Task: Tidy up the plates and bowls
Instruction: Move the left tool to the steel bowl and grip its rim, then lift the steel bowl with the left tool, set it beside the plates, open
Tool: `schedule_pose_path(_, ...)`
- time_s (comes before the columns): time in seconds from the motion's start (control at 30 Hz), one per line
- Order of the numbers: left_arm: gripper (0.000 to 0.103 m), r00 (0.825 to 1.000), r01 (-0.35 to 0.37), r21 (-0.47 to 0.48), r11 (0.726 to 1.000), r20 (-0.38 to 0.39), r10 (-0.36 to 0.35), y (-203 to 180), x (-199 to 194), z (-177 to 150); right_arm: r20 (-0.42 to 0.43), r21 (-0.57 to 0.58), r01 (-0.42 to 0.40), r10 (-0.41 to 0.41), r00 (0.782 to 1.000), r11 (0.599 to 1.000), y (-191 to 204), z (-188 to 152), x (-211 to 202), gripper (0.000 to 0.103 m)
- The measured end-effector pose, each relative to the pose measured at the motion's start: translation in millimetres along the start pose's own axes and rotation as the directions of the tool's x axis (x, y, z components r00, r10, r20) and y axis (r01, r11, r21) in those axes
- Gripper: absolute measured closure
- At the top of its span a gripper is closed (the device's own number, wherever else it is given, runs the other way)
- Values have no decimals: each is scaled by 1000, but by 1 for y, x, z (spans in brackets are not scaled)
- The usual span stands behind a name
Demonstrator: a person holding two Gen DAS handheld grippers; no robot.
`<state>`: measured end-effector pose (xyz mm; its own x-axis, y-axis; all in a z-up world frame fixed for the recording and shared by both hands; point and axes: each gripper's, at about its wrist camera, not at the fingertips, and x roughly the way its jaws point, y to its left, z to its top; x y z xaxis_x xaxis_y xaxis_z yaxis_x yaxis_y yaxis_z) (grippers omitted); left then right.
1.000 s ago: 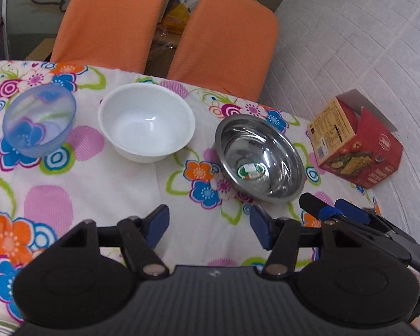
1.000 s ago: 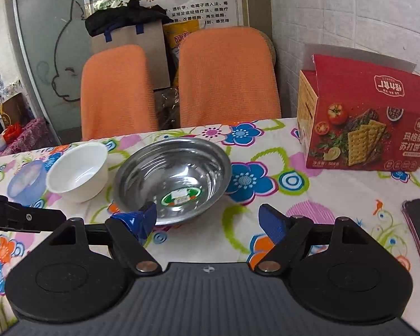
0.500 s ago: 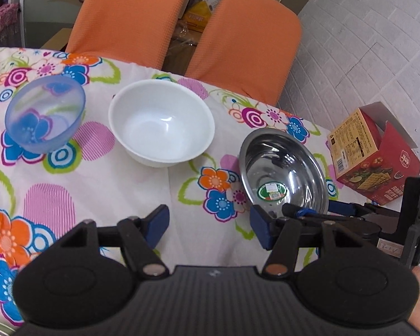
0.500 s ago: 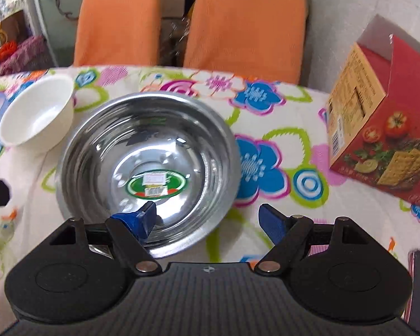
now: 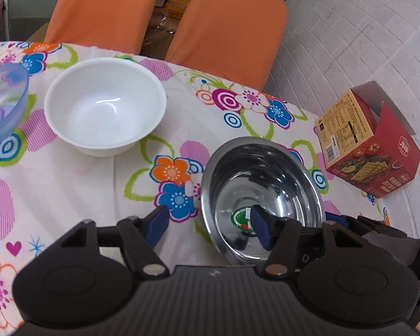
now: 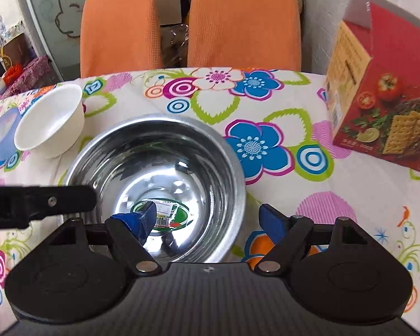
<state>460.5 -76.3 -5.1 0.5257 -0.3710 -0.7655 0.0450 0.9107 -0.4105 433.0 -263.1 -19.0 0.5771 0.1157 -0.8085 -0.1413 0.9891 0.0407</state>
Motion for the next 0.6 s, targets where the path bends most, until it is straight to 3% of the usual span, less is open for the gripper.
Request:
schedule_pose_path(0.1, 46, 1000, -11, -9, 1000, -11, 11, 0, 13, 0, 32, -29, 8, -7, 999, 1000, 2, -5, 3, 36)
schedule_pose_path(0.13, 56, 1000, -10, -7, 1000, -16, 10, 0, 16, 0, 43, -35, 3, -1, 999, 999, 3, -6, 2, 36)
schedule_pose_path(0.17, 74, 1000, -5, -3, 1000, -26, 5, -1, 19, -1, 57, -41, -19, 22, 998, 999, 3, -7, 1, 37)
schedule_pose_path(0.2, 76, 1000, -15, 9, 1000, -23, 15, -3, 20, -1, 70, -44, -43, 46, 996, 998, 4, -9, -1, 39)
schedule_pose_path(0.27, 93, 999, -18, 58, 998, -31, 20, -8, 21, -1, 78, -38, -92, 95, 992, 995, 7, -12, -4, 38)
schedule_pose_path(0.43, 98, 998, -40, 85, 996, -47, 44, -3, 11, -12, 101, -83, -99, 108, 989, 992, 26, -24, -22, 38)
schedule_pose_path(0.6, 97, 999, -10, 129, 992, -36, 14, 5, -32, -41, 124, -114, -110, 124, 985, 987, 48, -49, -51, 37)
